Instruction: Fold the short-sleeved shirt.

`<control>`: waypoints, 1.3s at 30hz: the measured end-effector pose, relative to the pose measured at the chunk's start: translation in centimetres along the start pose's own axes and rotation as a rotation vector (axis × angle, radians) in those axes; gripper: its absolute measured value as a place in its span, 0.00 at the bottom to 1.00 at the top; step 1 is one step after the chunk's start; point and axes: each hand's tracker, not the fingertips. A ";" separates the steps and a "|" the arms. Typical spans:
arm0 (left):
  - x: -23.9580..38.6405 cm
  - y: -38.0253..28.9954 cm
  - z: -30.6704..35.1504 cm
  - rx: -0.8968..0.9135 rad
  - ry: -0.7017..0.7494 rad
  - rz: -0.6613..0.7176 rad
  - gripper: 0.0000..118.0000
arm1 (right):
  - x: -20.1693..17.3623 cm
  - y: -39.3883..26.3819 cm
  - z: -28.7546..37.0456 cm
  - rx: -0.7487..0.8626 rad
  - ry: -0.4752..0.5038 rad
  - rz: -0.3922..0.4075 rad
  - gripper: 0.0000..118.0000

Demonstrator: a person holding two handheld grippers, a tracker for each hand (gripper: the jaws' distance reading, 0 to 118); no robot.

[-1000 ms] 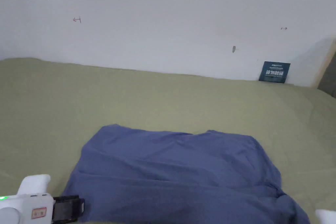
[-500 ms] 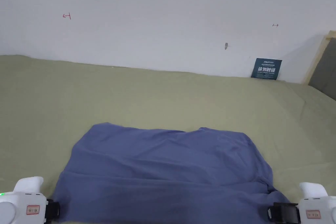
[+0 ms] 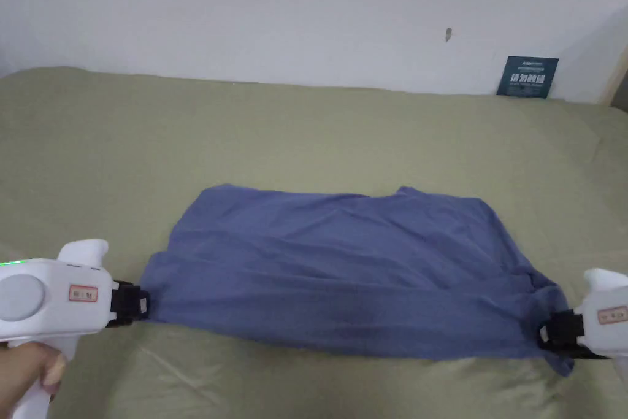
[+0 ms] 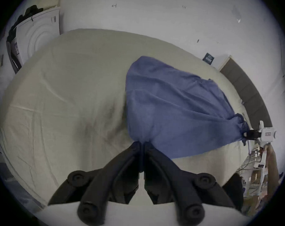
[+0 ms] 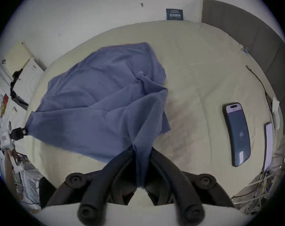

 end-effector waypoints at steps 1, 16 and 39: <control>0.1 -0.3 0.9 0.005 0.001 -0.003 0.04 | -0.5 -0.6 1.2 0.005 0.002 0.013 0.06; -1.6 -13.9 3.5 -0.217 -0.014 0.059 0.04 | 1.7 -12.0 3.2 -0.165 -0.042 0.059 0.06; 3.3 2.4 -0.7 -0.099 0.020 -0.029 0.00 | -3.1 0.5 2.2 -0.066 -0.034 0.151 0.00</control>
